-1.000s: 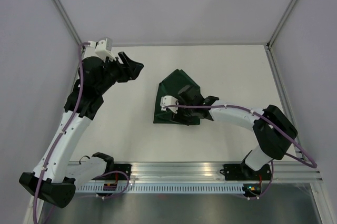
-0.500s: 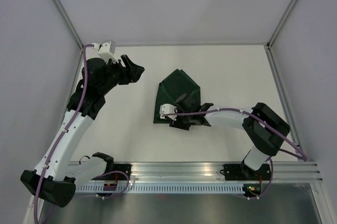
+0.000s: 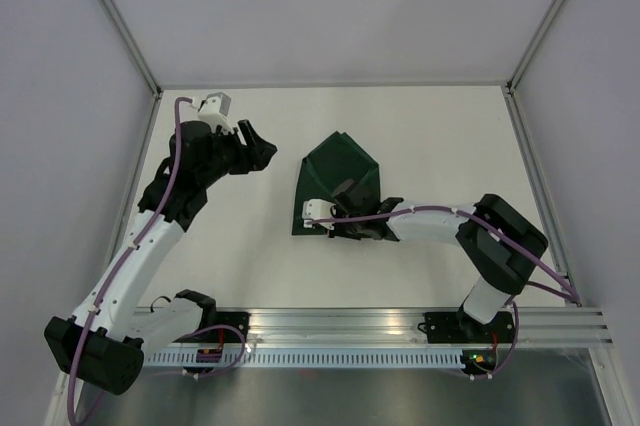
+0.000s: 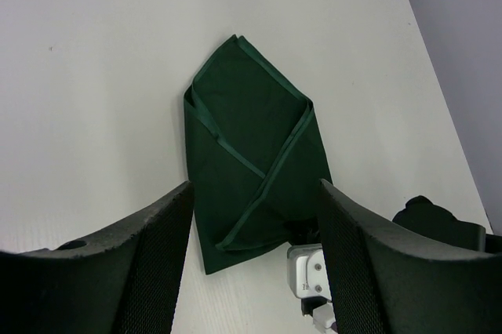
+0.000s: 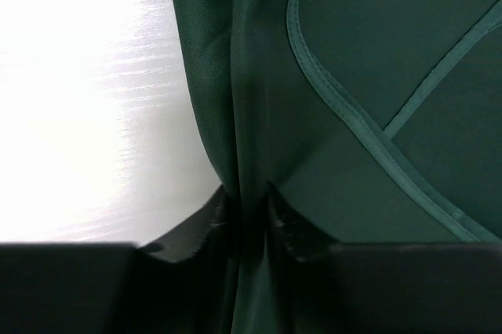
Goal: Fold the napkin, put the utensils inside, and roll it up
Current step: Roll the napkin with the utensil
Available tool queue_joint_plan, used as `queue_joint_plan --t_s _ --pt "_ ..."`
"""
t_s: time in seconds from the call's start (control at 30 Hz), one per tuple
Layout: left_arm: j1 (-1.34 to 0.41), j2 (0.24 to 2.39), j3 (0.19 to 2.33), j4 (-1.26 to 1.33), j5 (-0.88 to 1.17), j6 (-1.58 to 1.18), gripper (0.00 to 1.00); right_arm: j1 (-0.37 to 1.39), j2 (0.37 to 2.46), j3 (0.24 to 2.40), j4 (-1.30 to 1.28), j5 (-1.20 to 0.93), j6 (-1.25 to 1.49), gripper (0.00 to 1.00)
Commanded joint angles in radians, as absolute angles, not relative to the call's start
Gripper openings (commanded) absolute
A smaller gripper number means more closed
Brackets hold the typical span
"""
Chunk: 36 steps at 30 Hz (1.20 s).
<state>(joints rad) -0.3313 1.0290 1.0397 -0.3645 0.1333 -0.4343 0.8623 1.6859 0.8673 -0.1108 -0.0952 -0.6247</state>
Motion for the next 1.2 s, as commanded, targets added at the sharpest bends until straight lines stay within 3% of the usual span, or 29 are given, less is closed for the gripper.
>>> queue_joint_plan --t_s 0.0,0.3,0.53,0.9,1.03,1.17 --pt "-0.328 1.009 1.029 -0.308 0.15 -0.385 0.68 0.865 1.735 0.882 -0.182 -0.086 -0.644 0.26" --pt "-0.33 0.983 0.963 -0.229 0.193 -0.373 0.68 0.856 1.789 0.948 -0.33 -0.182 -0.653 0.12" --pt "-0.351 0.945 0.902 -0.129 0.219 -0.339 0.62 0.784 1.835 1.066 -0.494 -0.349 -0.657 0.09" --pt "-0.569 0.858 0.688 0.148 -0.027 -0.198 0.48 0.637 1.994 1.275 -0.745 -0.56 -0.695 0.08" --pt "-0.587 0.801 0.56 0.307 -0.032 -0.169 0.41 0.612 2.036 1.31 -0.791 -0.591 -0.709 0.07" --pt "-0.614 0.791 0.456 0.442 0.015 -0.091 0.47 0.598 2.06 1.336 -0.821 -0.598 -0.715 0.07"
